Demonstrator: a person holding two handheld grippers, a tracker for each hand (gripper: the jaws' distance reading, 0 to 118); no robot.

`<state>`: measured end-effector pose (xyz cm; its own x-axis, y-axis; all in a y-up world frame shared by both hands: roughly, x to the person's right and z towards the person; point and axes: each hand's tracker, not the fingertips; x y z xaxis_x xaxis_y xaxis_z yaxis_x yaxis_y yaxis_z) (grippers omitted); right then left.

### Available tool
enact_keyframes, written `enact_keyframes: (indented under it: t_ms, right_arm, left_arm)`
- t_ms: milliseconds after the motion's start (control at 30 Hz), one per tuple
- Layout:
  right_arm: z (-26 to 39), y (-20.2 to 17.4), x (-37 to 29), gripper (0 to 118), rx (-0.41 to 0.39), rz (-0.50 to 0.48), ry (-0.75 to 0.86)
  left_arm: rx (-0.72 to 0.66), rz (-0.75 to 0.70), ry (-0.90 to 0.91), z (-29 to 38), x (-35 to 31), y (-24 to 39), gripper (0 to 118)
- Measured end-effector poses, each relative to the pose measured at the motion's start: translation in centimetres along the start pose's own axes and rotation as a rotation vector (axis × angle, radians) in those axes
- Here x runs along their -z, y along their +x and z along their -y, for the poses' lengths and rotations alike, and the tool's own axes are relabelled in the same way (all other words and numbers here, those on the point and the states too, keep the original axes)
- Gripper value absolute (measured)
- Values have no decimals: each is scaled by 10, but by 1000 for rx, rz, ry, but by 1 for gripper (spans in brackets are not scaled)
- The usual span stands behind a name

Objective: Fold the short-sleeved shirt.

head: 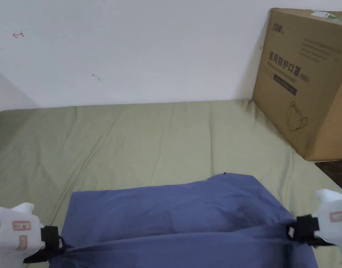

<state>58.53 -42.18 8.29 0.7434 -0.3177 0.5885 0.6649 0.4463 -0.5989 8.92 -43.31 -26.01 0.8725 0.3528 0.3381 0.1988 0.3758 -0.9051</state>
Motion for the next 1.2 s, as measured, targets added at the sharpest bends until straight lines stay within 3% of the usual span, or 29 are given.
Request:
enact_keyframes:
  t_ms: [100, 133, 167, 200, 233, 267, 333, 467, 633, 733, 767, 800, 867, 900, 967, 1000, 1067, 1133, 1200]
  right_arm:
    - [-36, -1, 43, 13, 56, 12, 15]
    - [-44, -3, 56, 29, 73, 27, 14]
    - [-51, 3, 70, 75, 95, 36, 15]
    - [-53, 5, 75, 103, 117, 49, 25]
    - [-53, 4, 80, 112, 138, 95, 23]
    - [-52, 2, 80, 112, 136, 126, 37]
    - [-47, 1, 74, 112, 118, 107, 52]
    - [-25, -14, 45, 112, -37, 101, 110]
    - [45, -49, -37, 112, -197, -39, 432]
    - [90, -65, -73, 105, -237, -62, 638]
    - [106, -67, -84, 90, -231, -89, 711]
    - [120, -69, -94, 66, -214, -115, 774]
    - [135, -76, -100, 0, -153, -79, 829]
    - [139, -77, -102, 0, -136, -55, 849]
    - [138, -76, -104, 0, -162, -128, 822]
    - [133, -79, -102, 0, -181, -101, 808]
    - [130, -81, -105, 0, -205, -92, 799]
    - [128, -82, -108, 0, -200, -119, 796]
    - [126, -85, -108, 0, -197, -137, 779]
  left_arm:
    - [-24, -11, -23, -22, 33, -3, 6]
    - [-36, -9, -33, -24, 41, -3, 10]
    - [-44, -8, -36, -26, 47, -4, 34]
    - [-45, -13, -33, -27, 51, -4, 69]
    - [-40, -32, -21, -26, 51, -3, 103]
    - [-30, -34, -20, -23, 53, -3, 110]
    - [1, -6, 23, -19, 44, 0, 107]
    - [62, 18, 79, 1, 12, 20, 107]
    - [168, 194, 412, 59, -56, 44, 107]
    - [241, 174, 640, 105, -85, 55, 100]
    - [268, 140, 717, 122, -93, 58, 85]
    - [295, 119, 778, 137, -100, 60, 62]
    - [327, 53, 860, 158, -105, 66, 0]
    - [332, -16, 905, 168, -110, 70, 0]
    - [289, 17, 953, 173, -121, 64, 0]
    - [280, 80, 913, 173, -124, 66, 0]
    - [309, 10, 879, 164, -128, 70, 0]
    - [285, -31, 773, 139, -126, 66, 0]
    - [187, -31, 499, 99, -115, 57, 0]
